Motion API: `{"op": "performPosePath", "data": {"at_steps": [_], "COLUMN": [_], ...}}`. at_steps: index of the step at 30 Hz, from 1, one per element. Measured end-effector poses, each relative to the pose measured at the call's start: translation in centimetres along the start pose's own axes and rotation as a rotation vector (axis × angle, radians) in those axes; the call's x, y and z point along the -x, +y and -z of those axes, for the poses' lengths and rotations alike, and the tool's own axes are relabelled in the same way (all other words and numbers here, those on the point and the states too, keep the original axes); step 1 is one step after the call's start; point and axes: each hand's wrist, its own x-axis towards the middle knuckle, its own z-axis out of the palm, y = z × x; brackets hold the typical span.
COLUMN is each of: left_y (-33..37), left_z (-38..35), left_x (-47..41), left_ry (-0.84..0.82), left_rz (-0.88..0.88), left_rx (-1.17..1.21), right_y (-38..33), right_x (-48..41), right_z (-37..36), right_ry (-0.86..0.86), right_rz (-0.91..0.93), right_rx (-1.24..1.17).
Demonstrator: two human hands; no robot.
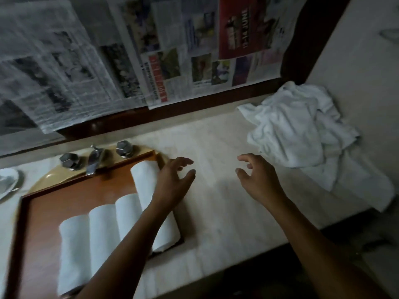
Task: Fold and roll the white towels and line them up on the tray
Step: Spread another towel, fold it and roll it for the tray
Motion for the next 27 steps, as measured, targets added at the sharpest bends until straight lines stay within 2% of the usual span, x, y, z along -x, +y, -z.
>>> {"op": "performPosePath", "data": {"at_steps": [4,8,12,15,18,21,24,27], "left_y": [3.4,5.6,7.2,7.8,8.3,8.4,8.5,9.2], "left_z": [-5.6,-9.9,-13.1,-14.6,-15.6,-16.0,-15.7,-14.9], "left_x": [-3.0,-5.3,-7.3,-8.3,-8.8,-8.8,-8.6,-8.6], "left_ry": [-0.031,-0.085,-0.134,-0.156,-0.183,-0.205,-0.205,-0.179], "left_rz": [0.000,0.023,0.044,0.061,0.079,0.096,0.105,0.072], "left_rx": [0.021,0.038,0.028,0.037,0.048,0.066,0.073,0.068], "right_y": [6.9,14.0,19.5,21.9,23.2,22.4,19.2,14.3], "right_x": [-4.6,-8.9,-12.6,-15.7,-17.9,-18.9,-18.8,-17.4], "right_z": [3.8,6.3,8.1,9.6,10.7,11.7,12.8,14.0], "right_ry": [0.055,0.107,0.284,0.258,0.203,0.235,0.299,0.207], "right_rz": [-0.082,-0.252,-0.379,-0.426,-0.402,-0.305,-0.155,0.004], "right_rx": [0.077,0.229,0.228,0.202,0.239,0.198,0.094,-0.016]}}
